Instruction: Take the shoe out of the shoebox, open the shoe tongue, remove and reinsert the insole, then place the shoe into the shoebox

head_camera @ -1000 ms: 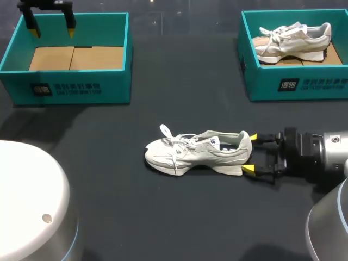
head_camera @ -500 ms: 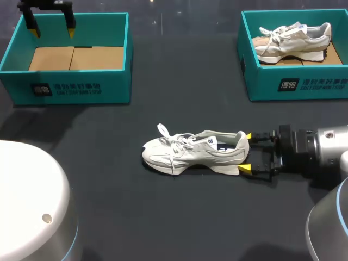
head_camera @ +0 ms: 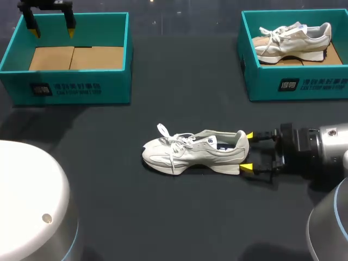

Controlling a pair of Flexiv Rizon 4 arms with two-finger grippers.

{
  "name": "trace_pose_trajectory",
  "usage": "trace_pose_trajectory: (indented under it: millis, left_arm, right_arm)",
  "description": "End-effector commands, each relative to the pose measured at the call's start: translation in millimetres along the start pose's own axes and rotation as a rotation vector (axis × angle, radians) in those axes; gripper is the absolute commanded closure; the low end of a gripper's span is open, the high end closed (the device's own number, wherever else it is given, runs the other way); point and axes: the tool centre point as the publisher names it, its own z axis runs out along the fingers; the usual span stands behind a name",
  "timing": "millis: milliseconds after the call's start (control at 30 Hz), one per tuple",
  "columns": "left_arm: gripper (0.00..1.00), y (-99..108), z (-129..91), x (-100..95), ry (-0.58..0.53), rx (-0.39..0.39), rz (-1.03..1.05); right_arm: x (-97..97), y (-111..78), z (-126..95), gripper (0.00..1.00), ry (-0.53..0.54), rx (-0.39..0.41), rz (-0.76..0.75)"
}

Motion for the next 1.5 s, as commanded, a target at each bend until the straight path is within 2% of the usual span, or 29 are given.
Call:
trace_pose_trajectory:
  millis: [33,467,767,1300,1367,1400,1433,1500]
  left_arm:
    - [0.0,0.0,0.0,0.0,0.0,0.0,0.0]
    - [0.0,0.0,0.0,0.0,0.0,0.0,0.0]
    - [0.0,0.0,0.0,0.0,0.0,0.0,0.0]
    - [0.0,0.0,0.0,0.0,0.0,0.0,0.0]
    - [0.0,0.0,0.0,0.0,0.0,0.0,0.0]
    - [0.0,0.0,0.0,0.0,0.0,0.0,0.0]
    - [0.0,0.0,0.0,0.0,0.0,0.0,0.0]
    - [0.0,0.0,0.0,0.0,0.0,0.0,0.0]
  right_arm:
    - [1.9,3.4,6.9,0.0,0.007,0.008,0.001]
    - [-1.8,6.0,25.7,0.0,0.047,-0.016,-0.022]
    - [4.3,5.4,39.7,0.0,0.077,-0.027,-0.029]
    - [1.8,6.9,45.2,0.0,0.076,-0.028,-0.03]
    - [1.3,7.3,45.4,0.48,0.074,-0.026,-0.03]
    - [1.2,7.5,45.5,0.77,0.073,-0.026,-0.03]
    - [1.1,7.7,45.7,1.0,0.072,-0.025,-0.031]
    - [1.1,7.7,45.8,1.0,0.07,-0.025,-0.034]
